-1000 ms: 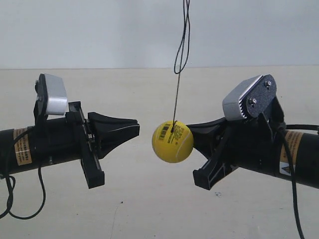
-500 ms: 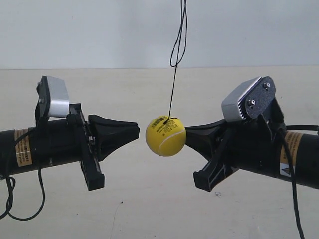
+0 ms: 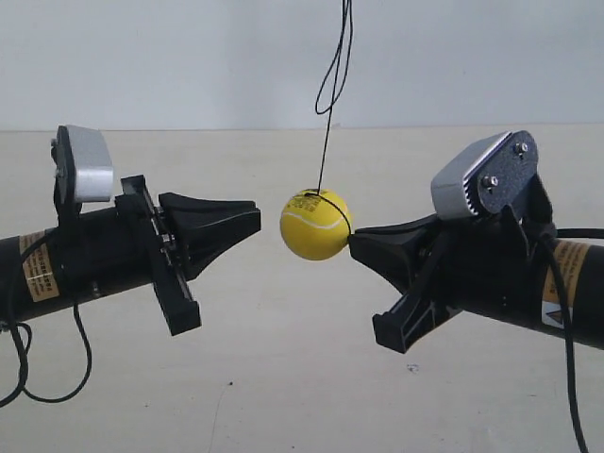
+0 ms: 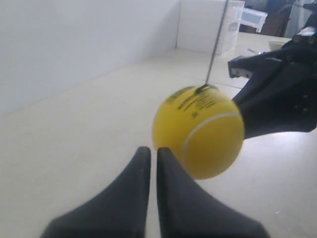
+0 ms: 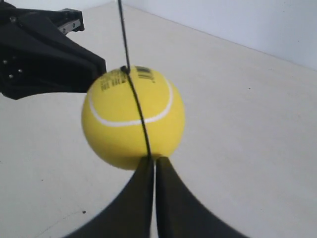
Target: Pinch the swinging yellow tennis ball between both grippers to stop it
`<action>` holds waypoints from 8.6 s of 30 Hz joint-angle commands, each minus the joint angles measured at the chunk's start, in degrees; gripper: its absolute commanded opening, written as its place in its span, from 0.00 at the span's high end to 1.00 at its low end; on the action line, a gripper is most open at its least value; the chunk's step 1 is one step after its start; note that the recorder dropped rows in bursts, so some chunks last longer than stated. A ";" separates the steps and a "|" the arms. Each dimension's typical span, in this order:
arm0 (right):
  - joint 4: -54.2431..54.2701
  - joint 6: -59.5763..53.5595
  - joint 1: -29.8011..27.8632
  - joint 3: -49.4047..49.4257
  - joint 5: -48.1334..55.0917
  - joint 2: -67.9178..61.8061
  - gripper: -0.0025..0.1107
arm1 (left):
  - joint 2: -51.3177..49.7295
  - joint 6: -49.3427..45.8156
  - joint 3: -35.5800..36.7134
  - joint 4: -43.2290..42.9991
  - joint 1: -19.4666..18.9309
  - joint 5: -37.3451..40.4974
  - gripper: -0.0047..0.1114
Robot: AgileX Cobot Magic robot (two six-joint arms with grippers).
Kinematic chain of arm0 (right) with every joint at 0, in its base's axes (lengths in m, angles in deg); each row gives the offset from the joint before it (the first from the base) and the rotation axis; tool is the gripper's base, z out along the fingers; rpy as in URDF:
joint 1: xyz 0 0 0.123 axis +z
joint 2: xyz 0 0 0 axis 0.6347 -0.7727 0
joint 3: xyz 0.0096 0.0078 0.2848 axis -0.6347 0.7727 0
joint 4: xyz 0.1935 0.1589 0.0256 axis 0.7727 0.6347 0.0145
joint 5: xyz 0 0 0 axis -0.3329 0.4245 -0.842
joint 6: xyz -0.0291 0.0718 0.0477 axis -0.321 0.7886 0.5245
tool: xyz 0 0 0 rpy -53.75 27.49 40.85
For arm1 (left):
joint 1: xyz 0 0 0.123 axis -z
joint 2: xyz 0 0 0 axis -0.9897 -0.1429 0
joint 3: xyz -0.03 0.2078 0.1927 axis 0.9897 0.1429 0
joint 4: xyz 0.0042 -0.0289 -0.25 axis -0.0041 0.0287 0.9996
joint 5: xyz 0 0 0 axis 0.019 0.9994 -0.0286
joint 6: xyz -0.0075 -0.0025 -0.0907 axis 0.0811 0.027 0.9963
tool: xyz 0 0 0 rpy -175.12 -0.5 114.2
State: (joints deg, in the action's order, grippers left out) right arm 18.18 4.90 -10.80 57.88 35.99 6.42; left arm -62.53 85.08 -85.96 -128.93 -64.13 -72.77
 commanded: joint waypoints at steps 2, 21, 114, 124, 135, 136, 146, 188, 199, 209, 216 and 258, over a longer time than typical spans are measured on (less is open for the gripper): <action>0.05 -0.08 -0.02 -0.25 -1.98 0.35 0.98 | -0.12 -0.35 -0.54 -0.24 0.30 -2.08 0.92; 20.70 -20.96 -0.02 -0.25 8.71 0.49 0.98 | -5.20 -0.35 -3.00 -2.73 0.30 -1.02 0.92; 1.14 -1.17 7.36 -0.01 7.28 6.27 0.98 | -5.22 8.02 -3.15 -15.50 -3.83 -2.08 0.92; 5.78 -6.26 7.36 -0.01 8.68 6.27 0.98 | -5.33 5.98 -4.04 -11.18 -3.59 -2.08 0.92; 8.43 -8.52 7.36 -0.01 10.27 6.27 0.98 | -5.33 6.97 -4.29 -14.12 -3.59 -2.08 0.92; 8.43 -8.52 7.36 -0.01 10.51 6.27 0.98 | -5.33 6.97 -4.29 -14.12 -3.59 -2.08 0.92; 8.43 -8.13 7.36 -0.01 10.51 6.27 0.98 | -5.33 6.97 -4.29 -13.71 -3.59 -2.08 0.92; 8.29 -8.13 7.36 -0.01 10.97 6.27 0.98 | -5.33 -3.38 -7.28 -2.56 7.07 -2.08 0.92; 8.29 -8.58 7.36 -0.01 11.56 6.27 0.98 | -5.33 -2.79 -7.37 -2.44 7.07 -1.08 0.92; 22.11 -22.25 7.36 -0.01 17.49 6.36 0.98 | -5.33 -2.23 -7.37 -2.46 7.07 0.76 0.92; 33.52 -34.33 7.24 -0.01 20.85 8.48 0.98 | -5.33 -2.10 -7.37 -2.69 7.07 1.94 0.92; 42.40 -35.94 7.36 -0.01 22.68 9.08 0.98 | -5.33 1.87 -7.37 -8.56 7.07 1.56 0.92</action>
State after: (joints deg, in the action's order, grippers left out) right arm 66.16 -36.30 -3.42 57.88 58.59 15.22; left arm -67.63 86.34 -92.97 -137.13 -57.40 -70.92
